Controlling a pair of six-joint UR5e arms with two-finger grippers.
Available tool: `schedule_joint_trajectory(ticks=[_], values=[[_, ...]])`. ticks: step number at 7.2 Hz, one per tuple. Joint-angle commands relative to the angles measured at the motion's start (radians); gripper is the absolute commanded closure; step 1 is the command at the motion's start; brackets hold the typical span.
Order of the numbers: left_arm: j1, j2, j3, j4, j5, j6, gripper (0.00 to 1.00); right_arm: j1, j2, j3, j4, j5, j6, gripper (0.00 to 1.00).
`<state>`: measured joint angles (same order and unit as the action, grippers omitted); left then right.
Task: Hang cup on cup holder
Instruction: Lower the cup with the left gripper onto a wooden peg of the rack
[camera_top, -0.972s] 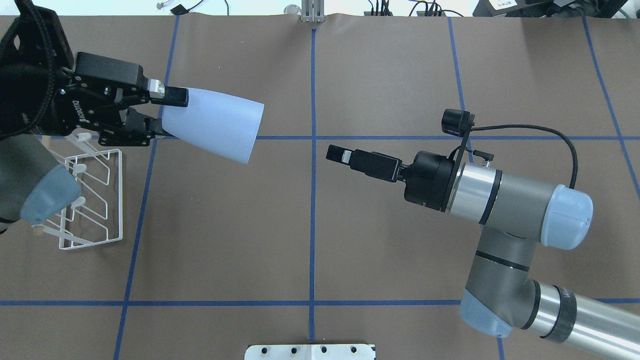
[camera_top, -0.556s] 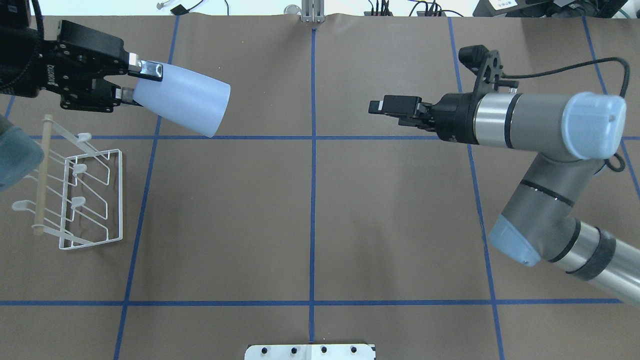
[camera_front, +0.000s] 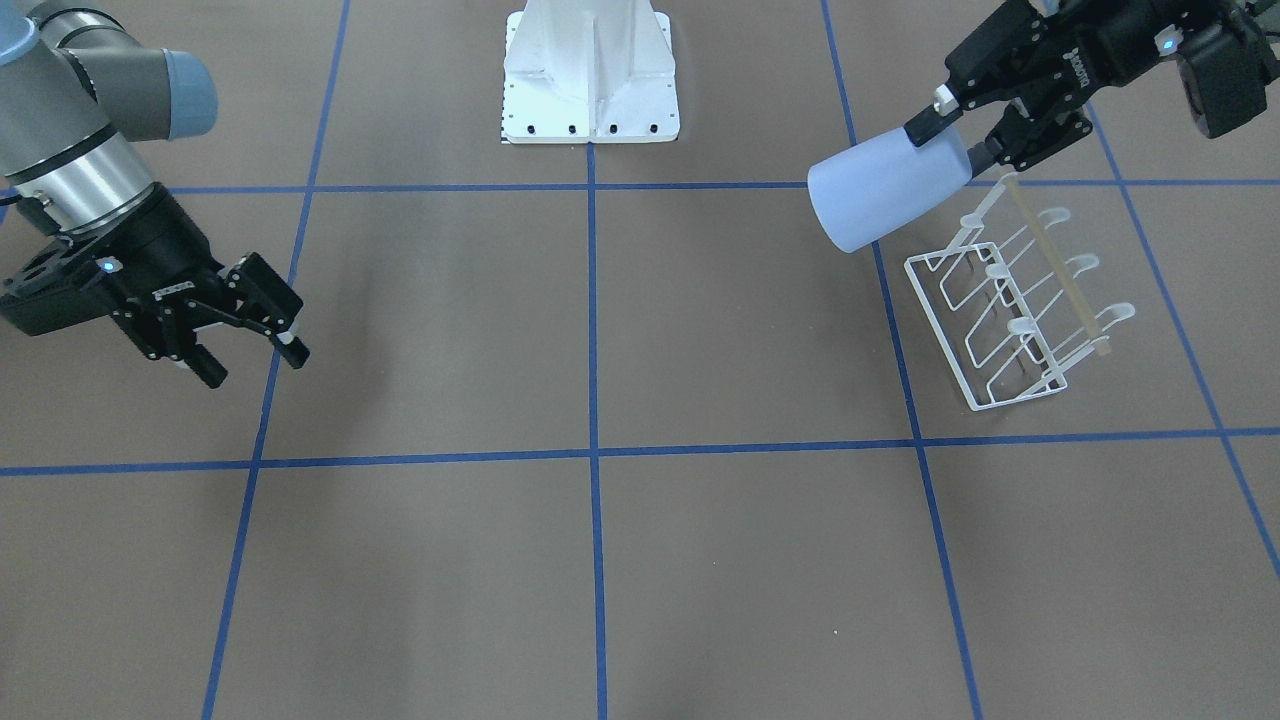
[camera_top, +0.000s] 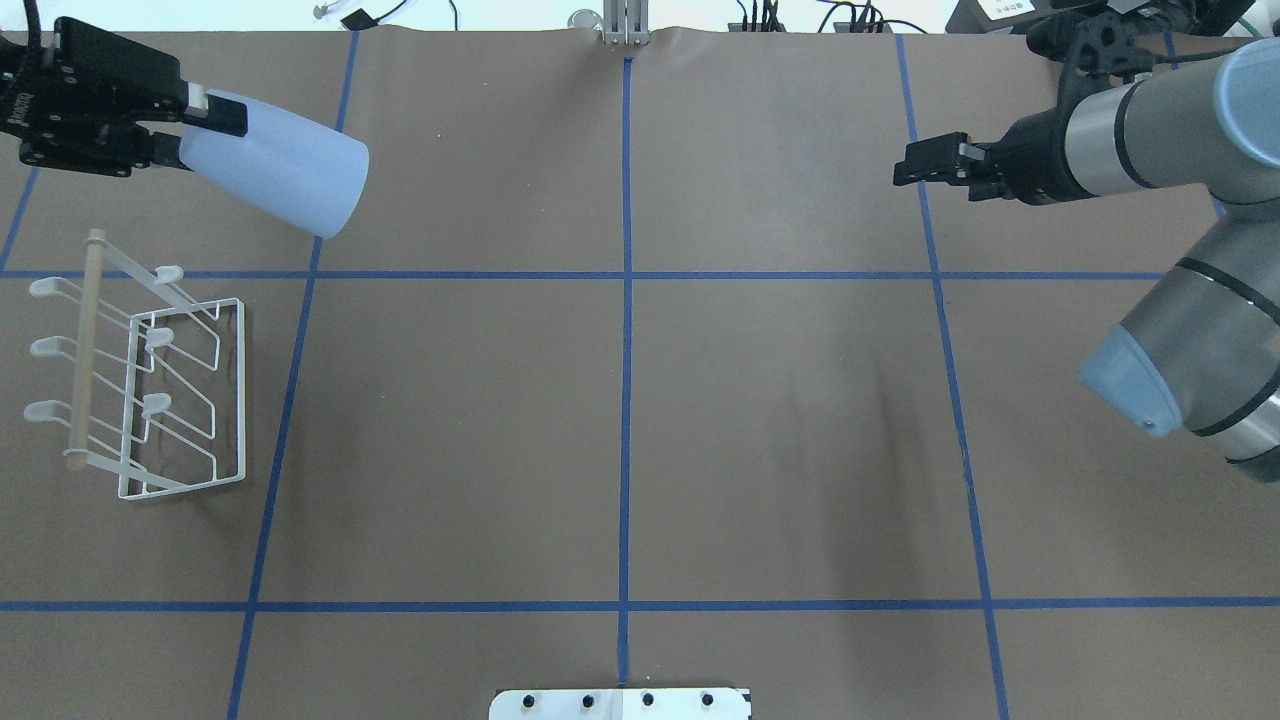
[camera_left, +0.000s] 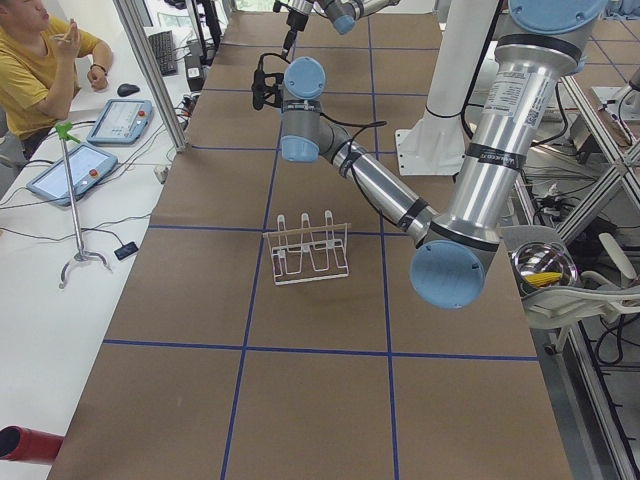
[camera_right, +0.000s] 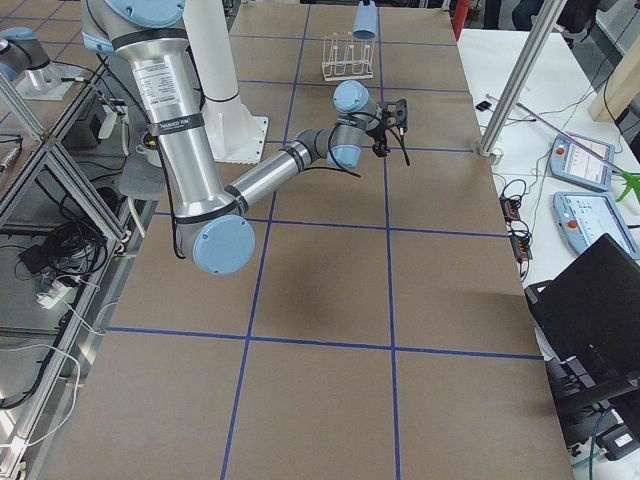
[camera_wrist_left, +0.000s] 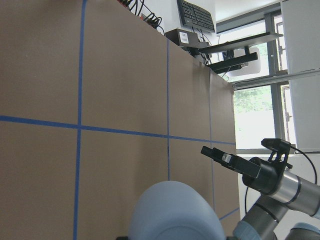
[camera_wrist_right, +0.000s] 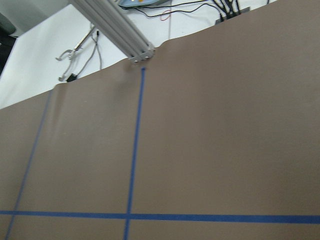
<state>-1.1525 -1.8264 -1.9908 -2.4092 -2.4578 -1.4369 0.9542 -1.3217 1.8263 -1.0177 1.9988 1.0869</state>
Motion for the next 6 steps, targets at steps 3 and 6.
schedule_joint_trajectory(ticks=[3, 6], values=[[0.01, 0.157, -0.308, 0.579, 0.167, 0.492, 1.0, 0.154, -0.206, 0.002, -0.163, 0.07, -0.499, 0.0], [0.04, 0.226, -0.379, 0.811, 0.359, 0.732, 1.0, 0.384, -0.254, 0.005, -0.443, 0.236, -0.943, 0.0]])
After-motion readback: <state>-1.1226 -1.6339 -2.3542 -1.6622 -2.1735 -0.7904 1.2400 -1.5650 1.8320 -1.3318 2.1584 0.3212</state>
